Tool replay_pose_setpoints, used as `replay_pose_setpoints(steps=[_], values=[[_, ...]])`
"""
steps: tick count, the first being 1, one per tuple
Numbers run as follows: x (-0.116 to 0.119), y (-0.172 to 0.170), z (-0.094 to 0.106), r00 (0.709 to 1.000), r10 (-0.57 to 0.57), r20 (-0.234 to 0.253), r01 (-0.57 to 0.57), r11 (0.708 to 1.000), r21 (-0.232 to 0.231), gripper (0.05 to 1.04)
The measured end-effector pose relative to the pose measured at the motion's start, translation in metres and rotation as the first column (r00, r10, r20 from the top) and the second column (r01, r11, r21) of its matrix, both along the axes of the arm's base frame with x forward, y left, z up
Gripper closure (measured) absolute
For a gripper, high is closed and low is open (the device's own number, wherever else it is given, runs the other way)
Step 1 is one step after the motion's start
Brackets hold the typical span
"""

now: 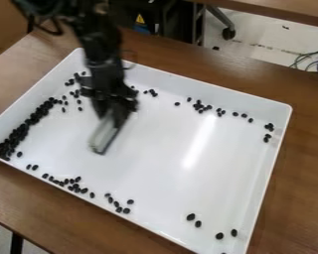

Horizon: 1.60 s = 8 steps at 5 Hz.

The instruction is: Sweep into pile

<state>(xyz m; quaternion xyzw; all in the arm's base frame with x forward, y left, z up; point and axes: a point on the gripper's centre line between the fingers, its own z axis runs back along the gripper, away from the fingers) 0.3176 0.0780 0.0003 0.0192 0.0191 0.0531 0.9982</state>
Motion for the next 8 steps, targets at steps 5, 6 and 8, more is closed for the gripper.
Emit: replay_pose_setpoints(steps=[5,6,8], values=[[-0.046,0.041,0.036,1.0,0.013,-0.007,-0.013,0.999,0.042,0.737],[-0.035,-0.018,0.059,0.992,-0.112,0.054,0.11,0.993,0.038,0.737],[-0.028,-0.111,0.063,0.953,-0.3,0.041,0.297,0.952,0.069,0.737]])
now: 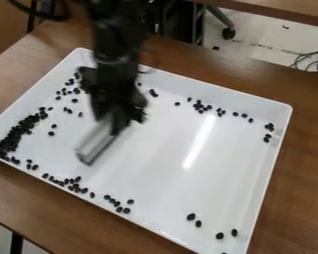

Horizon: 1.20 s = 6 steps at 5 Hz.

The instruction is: Sweep into pile

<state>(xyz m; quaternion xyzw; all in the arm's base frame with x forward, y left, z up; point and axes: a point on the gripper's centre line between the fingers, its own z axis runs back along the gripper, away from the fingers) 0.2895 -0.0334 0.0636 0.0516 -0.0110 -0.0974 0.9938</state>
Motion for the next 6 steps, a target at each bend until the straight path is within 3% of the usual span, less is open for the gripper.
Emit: replay_pose_setpoints(steps=[1,3,4,5,6], values=[[0.006,-0.053,-0.018,0.978,-0.202,-0.053,0.199,0.979,-0.055,0.737],[0.018,-0.139,-0.044,0.939,-0.297,-0.174,0.27,0.949,-0.161,0.737],[0.033,-0.151,-0.057,0.92,-0.317,-0.23,0.278,0.942,-0.185,0.737],[0.054,-0.15,-0.059,0.928,-0.298,-0.222,0.249,0.942,-0.224,0.737],[0.07,-0.136,-0.057,0.951,-0.24,-0.196,0.203,0.96,-0.191,0.737]])
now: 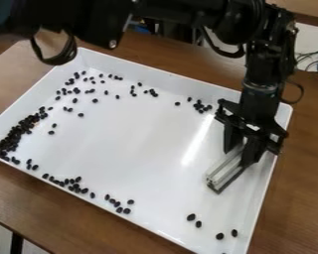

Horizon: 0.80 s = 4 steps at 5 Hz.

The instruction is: Sweep into pile

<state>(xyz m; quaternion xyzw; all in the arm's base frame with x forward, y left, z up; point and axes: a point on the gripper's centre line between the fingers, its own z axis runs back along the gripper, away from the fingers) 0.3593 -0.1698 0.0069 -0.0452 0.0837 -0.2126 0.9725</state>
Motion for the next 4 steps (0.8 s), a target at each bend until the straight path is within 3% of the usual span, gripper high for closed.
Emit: replay_pose_setpoints(steps=[2,4], values=[[0.013,0.046,-0.002,0.979,0.184,0.089,-0.178,0.982,-0.062,0.737],[0.025,0.124,-0.002,0.926,0.361,0.113,-0.357,0.933,-0.048,0.737]])
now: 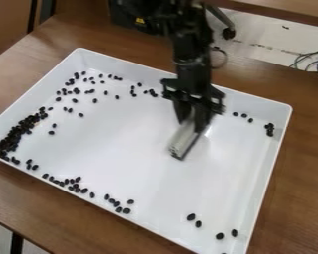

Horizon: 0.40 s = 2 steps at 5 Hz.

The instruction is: Sweep into pile

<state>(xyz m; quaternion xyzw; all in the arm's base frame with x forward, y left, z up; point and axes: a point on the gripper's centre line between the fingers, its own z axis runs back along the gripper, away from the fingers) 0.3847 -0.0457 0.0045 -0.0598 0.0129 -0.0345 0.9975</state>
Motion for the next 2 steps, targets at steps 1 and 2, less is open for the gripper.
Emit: replay_pose_setpoints(steps=[1,2], values=[[-0.003,0.035,0.001,0.999,0.051,0.008,-0.052,0.999,0.015,0.737],[-0.014,0.083,0.001,0.99,0.144,0.008,-0.144,0.989,0.022,0.737]])
